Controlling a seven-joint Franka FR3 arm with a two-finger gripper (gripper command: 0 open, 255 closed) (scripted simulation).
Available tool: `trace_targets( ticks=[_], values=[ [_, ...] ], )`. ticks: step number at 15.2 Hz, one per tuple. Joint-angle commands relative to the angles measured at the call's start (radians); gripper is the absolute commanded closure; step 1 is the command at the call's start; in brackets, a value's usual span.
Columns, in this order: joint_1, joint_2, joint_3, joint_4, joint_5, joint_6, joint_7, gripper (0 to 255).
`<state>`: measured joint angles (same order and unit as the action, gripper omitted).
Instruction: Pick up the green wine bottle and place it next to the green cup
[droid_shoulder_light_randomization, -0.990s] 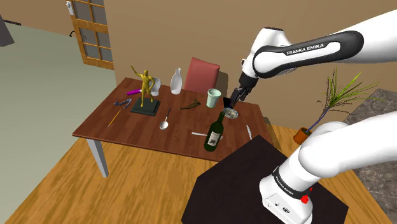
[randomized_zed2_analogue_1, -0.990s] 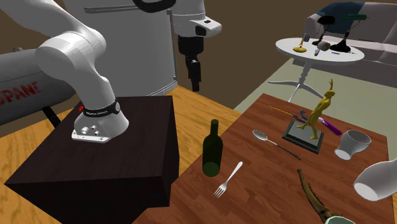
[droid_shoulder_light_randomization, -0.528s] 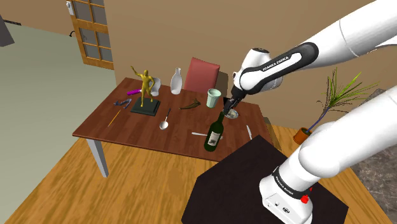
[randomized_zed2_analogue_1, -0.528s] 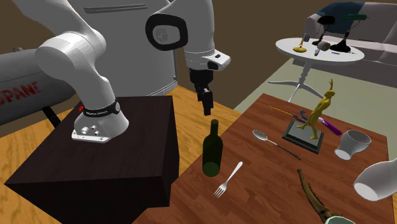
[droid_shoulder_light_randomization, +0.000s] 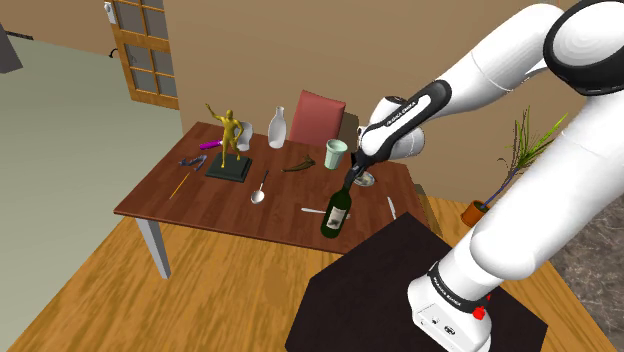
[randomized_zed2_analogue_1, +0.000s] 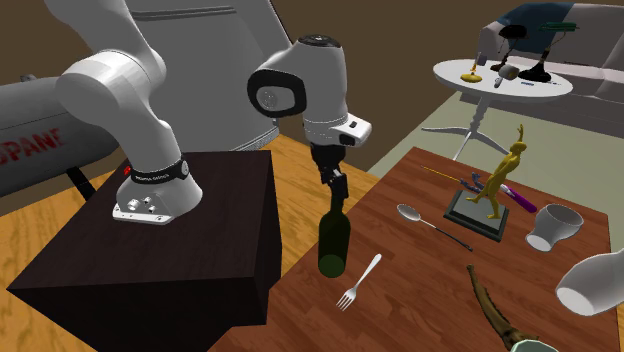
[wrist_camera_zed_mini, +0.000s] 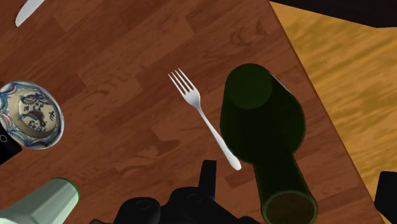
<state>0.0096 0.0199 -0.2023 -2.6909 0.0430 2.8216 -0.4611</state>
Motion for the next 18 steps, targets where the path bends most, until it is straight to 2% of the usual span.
trace_targets(
  ticks=[1,4,11,12,18],
  values=[
    [0.001,0.041,0.004,0.009,0.03,0.033,-0.023,0],
    [-0.003,0.089,0.017,0.017,0.068,0.07,-0.052,0],
    [-0.004,0.088,0.017,0.017,0.068,0.07,-0.051,0],
    [-0.004,0.088,0.017,0.017,0.068,0.07,-0.051,255],
    [-0.004,0.088,0.017,0.016,0.067,0.07,-0.051,255]
  ],
)
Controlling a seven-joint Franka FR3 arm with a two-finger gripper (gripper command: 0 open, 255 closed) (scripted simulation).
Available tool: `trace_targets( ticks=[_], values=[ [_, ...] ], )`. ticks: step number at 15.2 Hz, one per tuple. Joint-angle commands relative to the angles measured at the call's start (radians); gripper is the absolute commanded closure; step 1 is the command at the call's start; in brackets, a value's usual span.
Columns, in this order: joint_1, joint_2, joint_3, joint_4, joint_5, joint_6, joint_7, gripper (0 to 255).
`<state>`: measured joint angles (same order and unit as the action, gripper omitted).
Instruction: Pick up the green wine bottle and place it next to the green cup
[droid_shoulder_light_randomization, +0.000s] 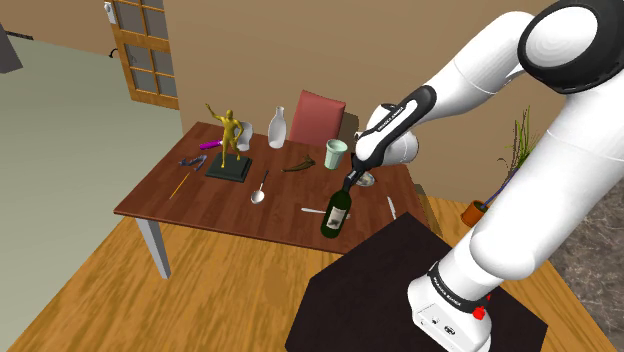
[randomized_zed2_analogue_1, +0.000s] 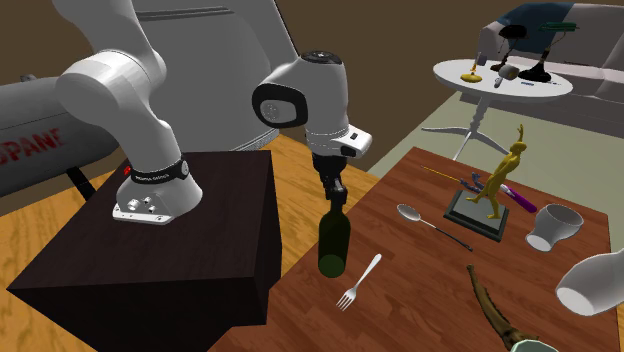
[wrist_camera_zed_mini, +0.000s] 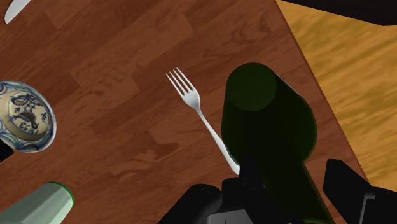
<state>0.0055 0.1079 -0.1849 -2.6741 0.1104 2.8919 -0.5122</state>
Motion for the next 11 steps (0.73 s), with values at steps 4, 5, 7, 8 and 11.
trace_targets(
  ticks=[4,5,7,8,11],
  values=[
    [0.003,-0.017,-0.006,-0.002,-0.014,-0.015,0.011,255],
    [0.005,-0.034,-0.011,-0.003,-0.028,-0.031,0.021,255],
    [0.008,-0.067,-0.019,-0.004,-0.055,-0.062,0.04,255],
    [0.007,-0.084,-0.021,-0.004,-0.066,-0.078,0.049,255],
    [0.005,-0.132,-0.025,-0.003,-0.097,-0.126,0.072,255]
  ],
)
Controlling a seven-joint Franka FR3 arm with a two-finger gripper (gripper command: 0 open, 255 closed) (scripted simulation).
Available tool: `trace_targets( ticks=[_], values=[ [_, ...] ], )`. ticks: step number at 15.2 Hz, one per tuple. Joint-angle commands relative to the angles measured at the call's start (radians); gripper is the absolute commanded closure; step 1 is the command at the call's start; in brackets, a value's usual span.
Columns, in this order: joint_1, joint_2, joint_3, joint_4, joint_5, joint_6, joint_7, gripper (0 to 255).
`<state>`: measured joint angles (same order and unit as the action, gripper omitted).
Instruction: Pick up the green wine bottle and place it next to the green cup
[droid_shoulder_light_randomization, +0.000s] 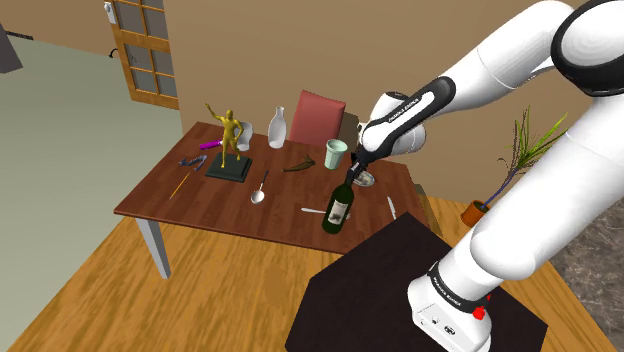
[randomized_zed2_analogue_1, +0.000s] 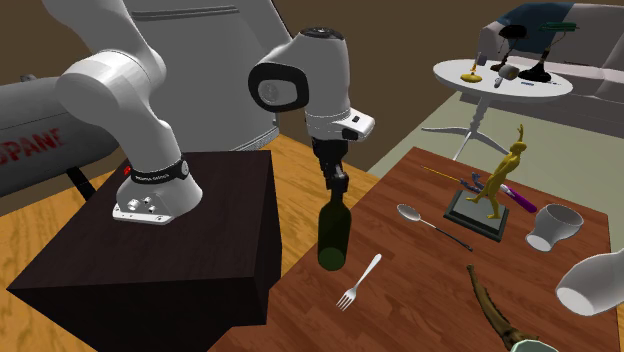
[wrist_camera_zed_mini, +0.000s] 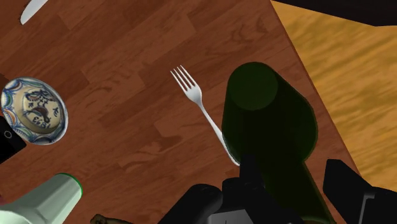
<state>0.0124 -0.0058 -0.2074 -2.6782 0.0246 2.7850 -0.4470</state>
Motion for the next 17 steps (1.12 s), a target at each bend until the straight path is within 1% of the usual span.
trace_targets(
  ticks=[1,8,17],
  values=[
    [-0.003,-0.034,-0.003,0.002,-0.02,-0.036,0.013,255],
    [-0.013,-0.136,0.002,0.017,-0.062,-0.151,0.044,255],
    [-0.022,-0.247,0.012,0.055,-0.088,-0.299,0.064,255]
  ],
)
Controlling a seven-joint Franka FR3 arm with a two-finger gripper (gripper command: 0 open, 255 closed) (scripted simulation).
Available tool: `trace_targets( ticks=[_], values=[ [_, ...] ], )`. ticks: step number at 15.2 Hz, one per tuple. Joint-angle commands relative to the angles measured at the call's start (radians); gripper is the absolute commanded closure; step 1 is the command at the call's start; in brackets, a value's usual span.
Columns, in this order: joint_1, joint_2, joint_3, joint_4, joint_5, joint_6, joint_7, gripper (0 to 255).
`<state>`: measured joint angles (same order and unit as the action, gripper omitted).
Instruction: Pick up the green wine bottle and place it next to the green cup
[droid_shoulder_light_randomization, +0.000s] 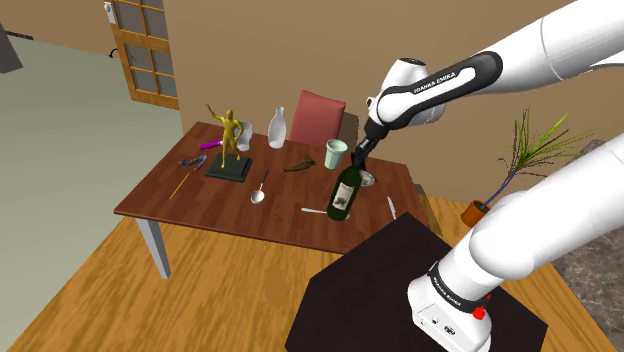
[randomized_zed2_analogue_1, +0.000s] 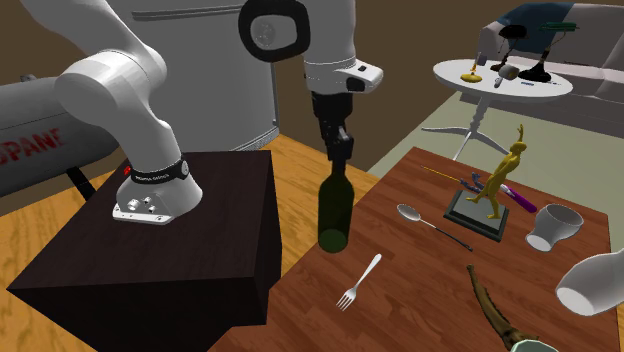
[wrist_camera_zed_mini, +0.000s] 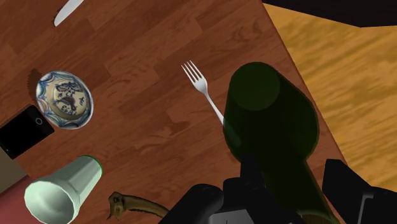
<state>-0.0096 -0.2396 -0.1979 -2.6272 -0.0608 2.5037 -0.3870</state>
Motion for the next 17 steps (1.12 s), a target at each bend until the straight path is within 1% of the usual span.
trace_targets(
  ticks=[1,17],
  values=[
    [-0.001,-0.024,0.004,0.009,-0.004,-0.033,0.006,255],
    [-0.006,-0.156,0.022,0.127,-0.014,-0.282,0.018,255]
  ],
)
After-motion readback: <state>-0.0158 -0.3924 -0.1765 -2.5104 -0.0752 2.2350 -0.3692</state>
